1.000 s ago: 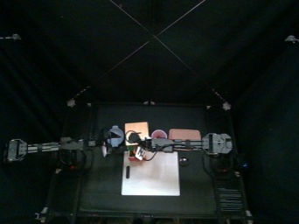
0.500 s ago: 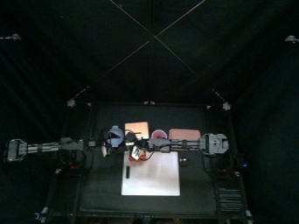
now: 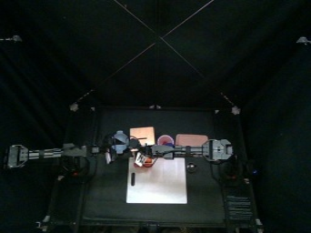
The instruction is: Topple carrot to fit into drawer
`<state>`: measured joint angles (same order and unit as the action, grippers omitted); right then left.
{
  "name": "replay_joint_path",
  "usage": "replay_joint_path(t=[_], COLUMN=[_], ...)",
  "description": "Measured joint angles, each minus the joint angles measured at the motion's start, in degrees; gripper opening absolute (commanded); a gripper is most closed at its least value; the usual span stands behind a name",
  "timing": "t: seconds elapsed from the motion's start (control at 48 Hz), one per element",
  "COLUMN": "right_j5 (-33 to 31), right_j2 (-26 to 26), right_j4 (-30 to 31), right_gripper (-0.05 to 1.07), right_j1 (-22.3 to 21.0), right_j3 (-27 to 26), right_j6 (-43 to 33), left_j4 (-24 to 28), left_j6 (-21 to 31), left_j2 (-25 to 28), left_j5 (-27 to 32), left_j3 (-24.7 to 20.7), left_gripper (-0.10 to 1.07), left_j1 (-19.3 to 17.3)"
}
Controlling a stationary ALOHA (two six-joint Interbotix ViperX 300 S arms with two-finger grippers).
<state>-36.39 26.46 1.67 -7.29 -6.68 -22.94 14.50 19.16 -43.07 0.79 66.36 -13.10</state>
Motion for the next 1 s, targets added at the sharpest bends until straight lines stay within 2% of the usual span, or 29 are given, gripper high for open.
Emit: replay_joint_path(t=[0.292, 0.479, 0.729, 1.0], right_j5=[-0.09, -2.72, -7.29, -9.05], right_j2=[0.18, -0.09, -1.14, -1.14], right_j4=[0.0, 0.7, 4.92, 6.24], right_gripper=[0.44, 0.44, 0.43, 0.43], right_j1=[0.0, 0.09, 0.44, 0.62], right_j3=[0.0, -1.05, -4.04, -7.82], right_j6=[0.0, 0.0, 0.0, 0.18], left_j4=[0.0, 0.0, 0.0, 0.0], left_j6=[0.0, 0.0, 0.0, 0.0], left_j2=[-0.09, -0.09, -0.09, -0.09], left_j5=[0.0, 0.0, 0.0, -0.09], left_j3=[0.09, 0.0, 0.7, 0.97], left_gripper=[1.0, 1.0, 1.0, 1.0], left_j1=[0.0, 0.0, 0.09, 0.09])
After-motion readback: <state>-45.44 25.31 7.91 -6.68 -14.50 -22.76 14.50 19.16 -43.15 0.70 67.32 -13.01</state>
